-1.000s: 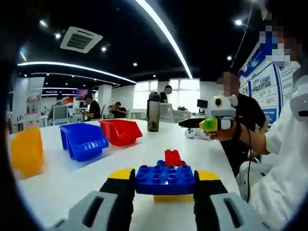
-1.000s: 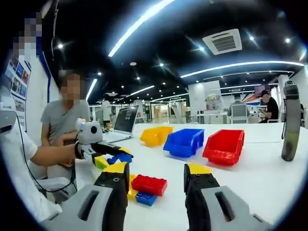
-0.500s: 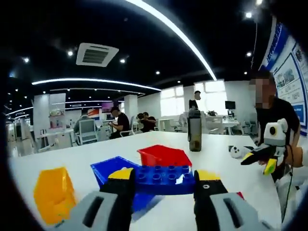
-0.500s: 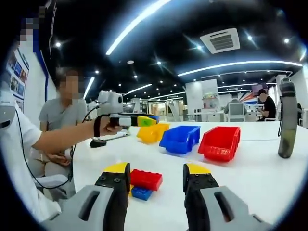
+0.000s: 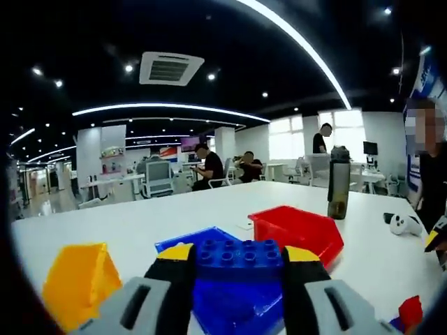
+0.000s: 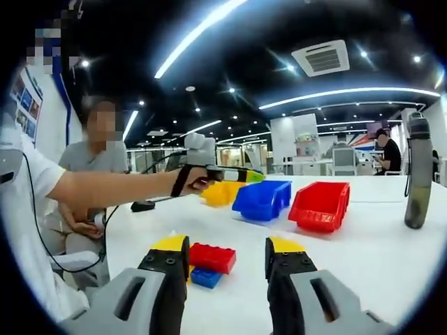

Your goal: Take apart the toy blocks one by one and place each separated block into its matching bin, sorting the blocks by their type until all the connected pieces are disassembled and separated into the correct bins

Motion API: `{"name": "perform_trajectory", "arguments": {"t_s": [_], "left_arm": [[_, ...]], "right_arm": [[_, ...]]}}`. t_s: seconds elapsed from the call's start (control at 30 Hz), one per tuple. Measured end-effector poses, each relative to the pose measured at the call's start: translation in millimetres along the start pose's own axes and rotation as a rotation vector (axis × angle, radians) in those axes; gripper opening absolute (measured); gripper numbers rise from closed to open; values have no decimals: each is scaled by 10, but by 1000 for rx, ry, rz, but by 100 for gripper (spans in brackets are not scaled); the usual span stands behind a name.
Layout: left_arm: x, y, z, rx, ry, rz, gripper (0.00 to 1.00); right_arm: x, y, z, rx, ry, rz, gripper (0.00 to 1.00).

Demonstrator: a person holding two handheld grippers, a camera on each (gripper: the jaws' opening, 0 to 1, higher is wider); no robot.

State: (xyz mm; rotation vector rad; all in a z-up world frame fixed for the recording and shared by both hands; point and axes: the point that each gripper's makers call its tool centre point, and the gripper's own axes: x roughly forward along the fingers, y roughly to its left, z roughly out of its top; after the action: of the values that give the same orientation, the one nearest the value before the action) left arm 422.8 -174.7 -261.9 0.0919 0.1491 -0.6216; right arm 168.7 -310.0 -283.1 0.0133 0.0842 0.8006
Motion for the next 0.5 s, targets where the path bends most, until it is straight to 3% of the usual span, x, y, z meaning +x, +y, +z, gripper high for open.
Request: {"name": "perform_trajectory", "arguments": {"t_s": [0.07,0.13,0.23,0.37,0.5], "left_arm": [[20,13,-7,-8,-4,2,50],[4,77,4,42,-14,52,52],[-28,19,25,36,-19,31,76],[-139,-55,83,46,-31,2,74],[-379,-177,149,28,-63,-47,72]], "right_arm": [[-6,-5,-12,1,1,-1,44],[-13,-18,-28,0,3,-4,45],[-24,-52,-65,-3,9,-14,44],[-30,-58,-82,-1,11,-14,44],[-24,-62,-53,-4,5,-13,44]]}}
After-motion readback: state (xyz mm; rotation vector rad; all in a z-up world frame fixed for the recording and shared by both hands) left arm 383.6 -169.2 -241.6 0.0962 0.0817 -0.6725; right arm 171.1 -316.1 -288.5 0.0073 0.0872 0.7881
